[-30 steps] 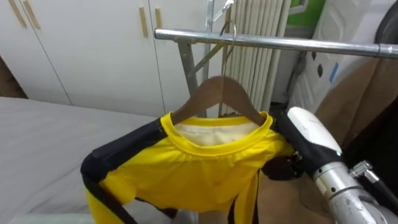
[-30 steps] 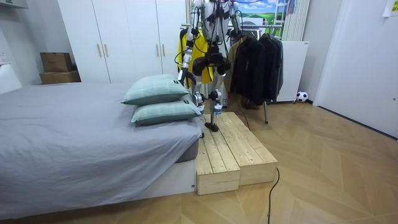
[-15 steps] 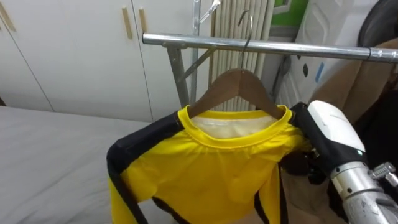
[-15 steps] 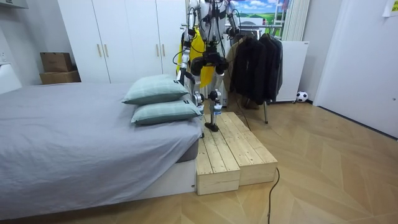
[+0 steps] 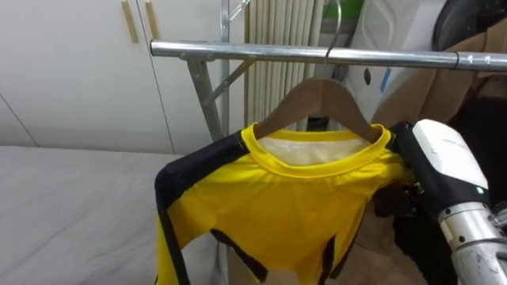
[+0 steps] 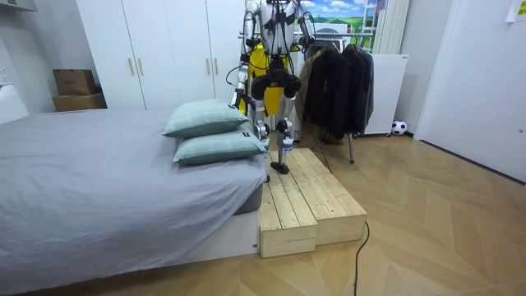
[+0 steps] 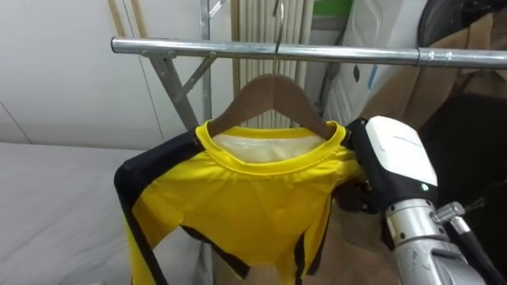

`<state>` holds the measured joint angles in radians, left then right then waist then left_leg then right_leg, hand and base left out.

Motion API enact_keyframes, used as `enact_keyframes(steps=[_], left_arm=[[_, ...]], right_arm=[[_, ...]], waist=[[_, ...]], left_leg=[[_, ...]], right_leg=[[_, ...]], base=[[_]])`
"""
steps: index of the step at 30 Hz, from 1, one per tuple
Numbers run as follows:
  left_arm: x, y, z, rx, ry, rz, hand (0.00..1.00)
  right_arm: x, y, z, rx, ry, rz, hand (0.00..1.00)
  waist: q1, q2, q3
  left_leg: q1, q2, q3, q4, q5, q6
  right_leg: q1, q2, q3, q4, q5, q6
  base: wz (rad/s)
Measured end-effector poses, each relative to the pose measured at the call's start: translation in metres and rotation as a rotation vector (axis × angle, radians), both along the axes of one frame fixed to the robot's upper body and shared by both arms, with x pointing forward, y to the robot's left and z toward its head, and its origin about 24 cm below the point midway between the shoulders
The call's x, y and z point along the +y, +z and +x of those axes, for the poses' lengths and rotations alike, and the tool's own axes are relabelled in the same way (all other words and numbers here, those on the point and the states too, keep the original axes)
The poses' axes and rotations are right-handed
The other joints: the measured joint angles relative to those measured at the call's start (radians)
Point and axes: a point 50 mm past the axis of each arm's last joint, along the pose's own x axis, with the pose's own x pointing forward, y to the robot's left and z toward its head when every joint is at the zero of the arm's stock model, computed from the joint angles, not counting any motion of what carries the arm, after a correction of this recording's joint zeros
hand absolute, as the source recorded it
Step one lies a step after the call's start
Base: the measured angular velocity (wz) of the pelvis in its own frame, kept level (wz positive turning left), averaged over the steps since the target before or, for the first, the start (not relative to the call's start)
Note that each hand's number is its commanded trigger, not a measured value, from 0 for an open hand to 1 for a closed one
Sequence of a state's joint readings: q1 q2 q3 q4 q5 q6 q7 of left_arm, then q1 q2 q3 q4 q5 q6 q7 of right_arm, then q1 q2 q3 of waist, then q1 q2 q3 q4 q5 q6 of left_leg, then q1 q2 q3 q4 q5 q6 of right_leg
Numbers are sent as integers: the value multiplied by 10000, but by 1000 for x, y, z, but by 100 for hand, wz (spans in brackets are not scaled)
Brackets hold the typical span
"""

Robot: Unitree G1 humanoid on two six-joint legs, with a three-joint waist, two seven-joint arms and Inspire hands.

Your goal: Hang clothes

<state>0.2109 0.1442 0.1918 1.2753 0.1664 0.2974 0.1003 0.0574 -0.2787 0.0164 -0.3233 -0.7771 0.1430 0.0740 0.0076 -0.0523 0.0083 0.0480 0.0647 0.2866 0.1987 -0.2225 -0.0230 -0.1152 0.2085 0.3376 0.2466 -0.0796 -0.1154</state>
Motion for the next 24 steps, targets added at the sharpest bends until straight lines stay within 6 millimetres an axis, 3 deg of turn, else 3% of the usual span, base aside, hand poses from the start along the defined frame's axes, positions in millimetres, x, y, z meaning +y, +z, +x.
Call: enact_keyframes(steps=[5,24], left_arm=[[0,0,1,-84,-75,9,0],[2,0,1,-361,66,101,0]], right_arm=[[-2,-8,0,374,-26,302,100],[-9,-8,1,378,-253,394,100]], waist=[[-6,-133,57],[34,-183,32]], left_leg=[[7,5,37,-9,1,1],[22,23,-48,73,2,-1]], right_leg=[[-21,12,51,-101,13,20],[104,-7,-61,-96,-13,35]], base=[[-2],[1]])
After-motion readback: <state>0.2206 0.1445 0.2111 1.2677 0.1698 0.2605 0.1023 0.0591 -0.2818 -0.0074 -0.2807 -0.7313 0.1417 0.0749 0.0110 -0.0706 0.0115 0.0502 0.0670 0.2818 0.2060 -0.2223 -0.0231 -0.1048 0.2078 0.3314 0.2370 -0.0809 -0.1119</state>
